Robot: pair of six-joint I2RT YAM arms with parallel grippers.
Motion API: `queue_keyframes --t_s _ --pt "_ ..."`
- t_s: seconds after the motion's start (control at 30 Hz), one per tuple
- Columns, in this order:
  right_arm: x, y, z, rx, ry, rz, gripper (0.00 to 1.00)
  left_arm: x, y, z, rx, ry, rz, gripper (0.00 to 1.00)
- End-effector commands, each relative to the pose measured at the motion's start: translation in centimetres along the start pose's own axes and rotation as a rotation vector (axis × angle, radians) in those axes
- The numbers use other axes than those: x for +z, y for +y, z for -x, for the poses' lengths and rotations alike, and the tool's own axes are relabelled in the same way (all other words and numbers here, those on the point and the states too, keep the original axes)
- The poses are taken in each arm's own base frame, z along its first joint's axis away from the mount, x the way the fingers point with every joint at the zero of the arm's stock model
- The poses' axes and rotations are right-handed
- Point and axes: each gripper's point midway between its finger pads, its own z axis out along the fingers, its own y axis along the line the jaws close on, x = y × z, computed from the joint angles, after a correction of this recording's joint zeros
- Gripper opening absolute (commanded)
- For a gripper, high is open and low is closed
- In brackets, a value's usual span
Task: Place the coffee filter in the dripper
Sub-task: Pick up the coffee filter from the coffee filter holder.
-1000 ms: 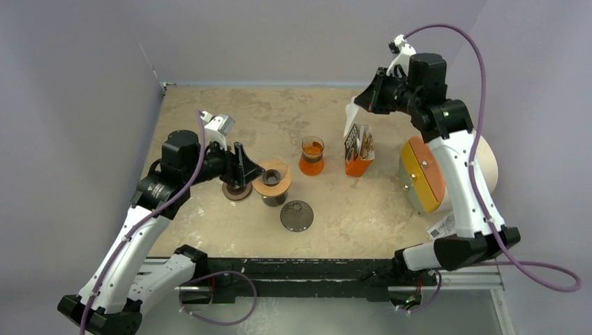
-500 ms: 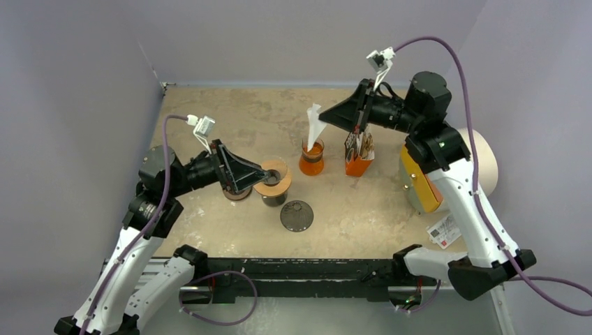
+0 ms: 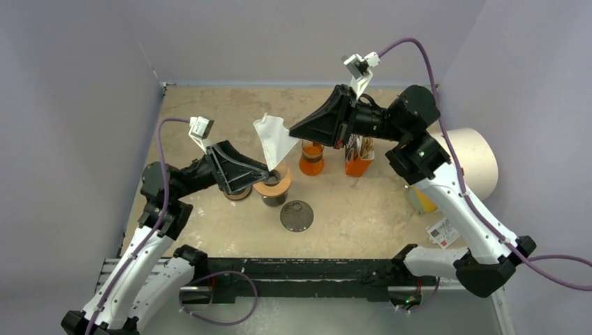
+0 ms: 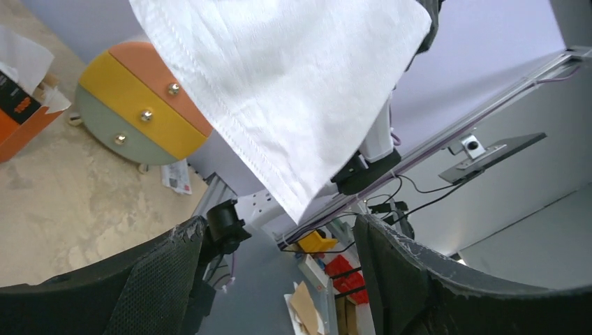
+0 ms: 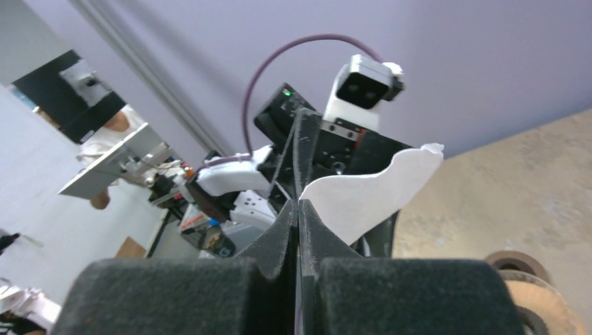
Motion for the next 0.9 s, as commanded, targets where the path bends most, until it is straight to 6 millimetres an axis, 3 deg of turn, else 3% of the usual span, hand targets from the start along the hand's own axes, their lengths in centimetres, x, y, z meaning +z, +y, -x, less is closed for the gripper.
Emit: queue_keyframes --t_s 0.0,0.33,0.67,0.87 --pt "1.1 2.4 0.5 -0.024 -0.025 0.111 0.00 -0.1 -3.7 1.1 0.027 -0.047 -0.181 0.78" --pt "2.0 3.9 0.1 -0.032 -0.052 0.156 0.00 -0.3 -6.4 2.3 0.028 -0.088 -0.316 0.74" --pt "0.8 3.7 0.3 -0.051 -0.143 0.097 0.00 -0.8 -7.7 2.1 0.042 -0.086 -0.368 0.42" --pt "-0.1 3.8 0.5 -0.061 -0.201 0.074 0.00 -0.9 -7.6 1.9 0.042 -0.080 -0.363 0.38"
